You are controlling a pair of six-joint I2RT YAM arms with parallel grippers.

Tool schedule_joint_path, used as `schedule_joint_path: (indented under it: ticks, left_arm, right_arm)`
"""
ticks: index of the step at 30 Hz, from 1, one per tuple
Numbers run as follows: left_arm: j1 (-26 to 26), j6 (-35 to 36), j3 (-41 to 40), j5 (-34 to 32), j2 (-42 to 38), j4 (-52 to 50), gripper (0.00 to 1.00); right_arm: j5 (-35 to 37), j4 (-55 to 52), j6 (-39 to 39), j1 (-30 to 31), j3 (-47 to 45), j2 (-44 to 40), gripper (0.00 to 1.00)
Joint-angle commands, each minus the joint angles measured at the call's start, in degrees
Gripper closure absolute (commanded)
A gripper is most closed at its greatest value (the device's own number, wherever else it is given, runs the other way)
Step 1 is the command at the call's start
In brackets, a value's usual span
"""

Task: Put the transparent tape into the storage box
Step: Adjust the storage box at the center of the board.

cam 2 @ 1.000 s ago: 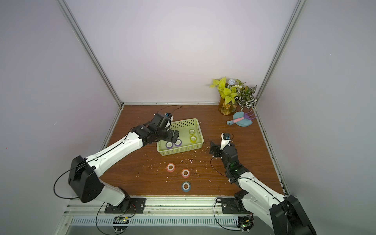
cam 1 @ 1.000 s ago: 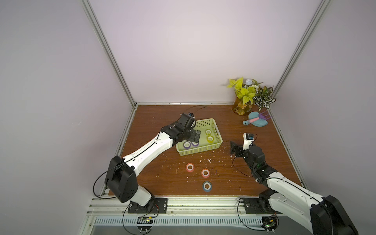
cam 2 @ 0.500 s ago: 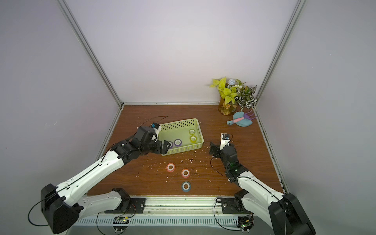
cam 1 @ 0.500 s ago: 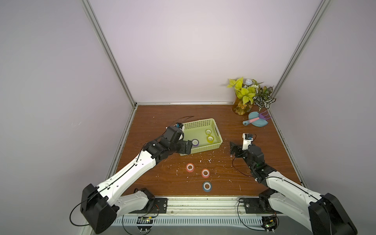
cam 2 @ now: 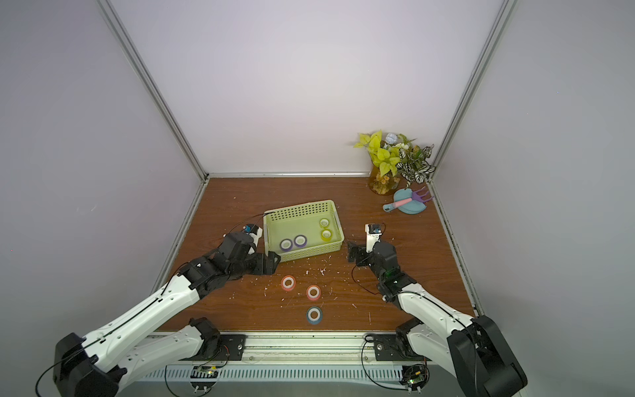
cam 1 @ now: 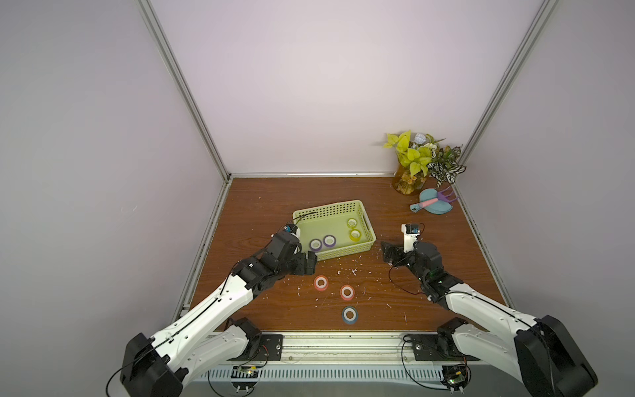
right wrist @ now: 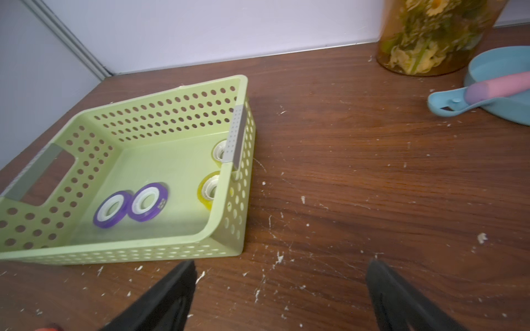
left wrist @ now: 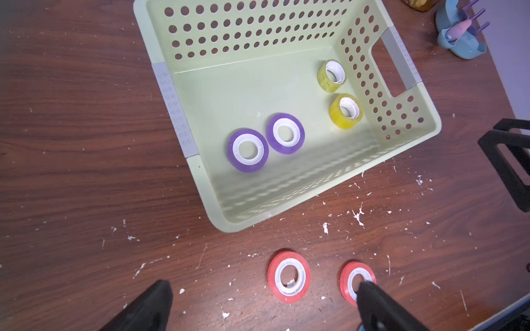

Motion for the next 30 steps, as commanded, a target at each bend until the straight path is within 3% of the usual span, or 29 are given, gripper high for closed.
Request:
schedule_joint_path:
  ticks: [1, 11, 30]
  left_arm:
    - [0.37, -2.55, -3.04, 2.86, -0.48, 5.98, 0.0]
    - [0.44, -4.25, -10.3, 14.98, 0.49, 17.94, 0.0]
    - [1.94, 0.96, -6.13, 13.5, 13.35, 26.66, 0.0]
  right_arm:
    - [-5.43, -1.75, 1.19, -0.05, 2.46, 0.95, 0.01]
    - [-11.63, -5.79, 3.6, 0.04, 2.82, 1.25, 0.01]
    - [-15.69, -19.25, 3.29, 3.72, 8.48, 1.81, 0.01]
